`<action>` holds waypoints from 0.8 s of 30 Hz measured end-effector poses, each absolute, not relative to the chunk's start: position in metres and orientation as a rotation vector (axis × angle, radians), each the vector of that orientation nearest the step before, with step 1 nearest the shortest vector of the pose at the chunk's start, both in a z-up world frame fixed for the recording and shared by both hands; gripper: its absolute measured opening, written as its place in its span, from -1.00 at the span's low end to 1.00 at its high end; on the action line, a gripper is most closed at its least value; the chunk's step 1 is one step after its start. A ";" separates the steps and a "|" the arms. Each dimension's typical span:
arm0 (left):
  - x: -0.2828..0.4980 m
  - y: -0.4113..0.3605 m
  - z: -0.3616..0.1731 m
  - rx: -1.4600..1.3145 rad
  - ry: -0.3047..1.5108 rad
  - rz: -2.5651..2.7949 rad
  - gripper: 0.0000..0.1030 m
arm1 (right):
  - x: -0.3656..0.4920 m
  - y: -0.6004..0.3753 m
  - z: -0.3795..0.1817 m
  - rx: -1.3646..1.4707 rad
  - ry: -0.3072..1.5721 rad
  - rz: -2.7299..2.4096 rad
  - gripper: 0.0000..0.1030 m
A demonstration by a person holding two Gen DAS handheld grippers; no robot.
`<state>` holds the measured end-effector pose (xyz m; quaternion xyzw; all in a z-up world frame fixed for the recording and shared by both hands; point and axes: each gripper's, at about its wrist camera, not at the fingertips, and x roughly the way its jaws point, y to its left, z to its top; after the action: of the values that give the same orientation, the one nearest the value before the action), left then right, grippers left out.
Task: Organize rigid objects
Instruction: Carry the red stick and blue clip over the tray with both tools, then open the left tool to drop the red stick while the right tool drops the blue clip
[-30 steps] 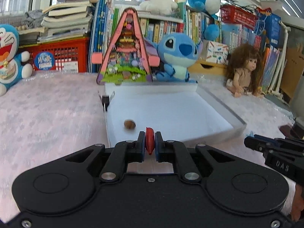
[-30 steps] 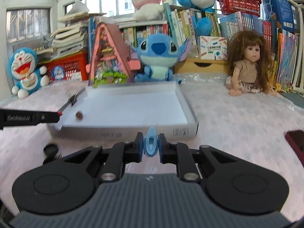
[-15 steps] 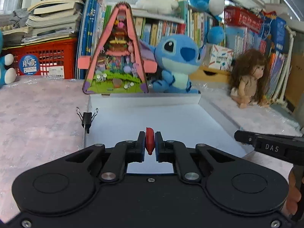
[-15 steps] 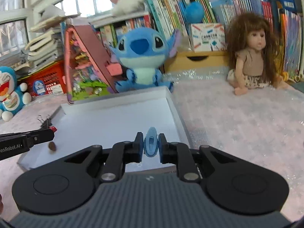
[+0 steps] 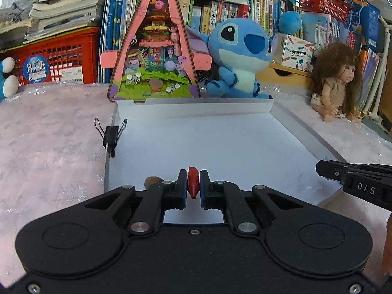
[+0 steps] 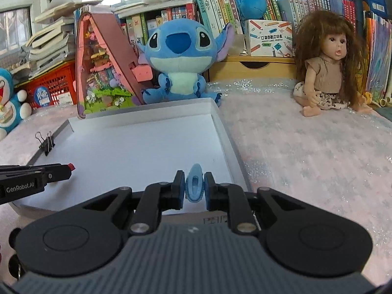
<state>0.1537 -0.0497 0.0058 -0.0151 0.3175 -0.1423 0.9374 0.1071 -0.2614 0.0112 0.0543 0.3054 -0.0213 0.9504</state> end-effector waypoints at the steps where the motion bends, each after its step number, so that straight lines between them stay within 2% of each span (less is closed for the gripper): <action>1: 0.155 -0.050 0.005 -0.035 0.656 -0.290 -0.82 | 0.108 -0.261 0.011 0.109 0.624 -0.043 -0.61; 13: 0.161 -0.051 -0.001 -0.035 0.681 -0.289 -0.82 | 0.110 -0.258 0.007 0.098 0.636 -0.059 -0.60; 23: 0.159 -0.052 0.002 -0.030 0.683 -0.292 -0.73 | 0.108 -0.257 0.007 0.109 0.625 -0.054 -0.48; 24: 0.158 -0.053 0.003 -0.026 0.683 -0.291 -0.70 | 0.108 -0.258 0.008 0.116 0.623 -0.054 -0.42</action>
<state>0.1577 -0.0527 0.0026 -0.0126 0.3338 -0.1420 0.9318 0.1077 -0.2580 0.0076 0.0569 0.3065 -0.0265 0.9498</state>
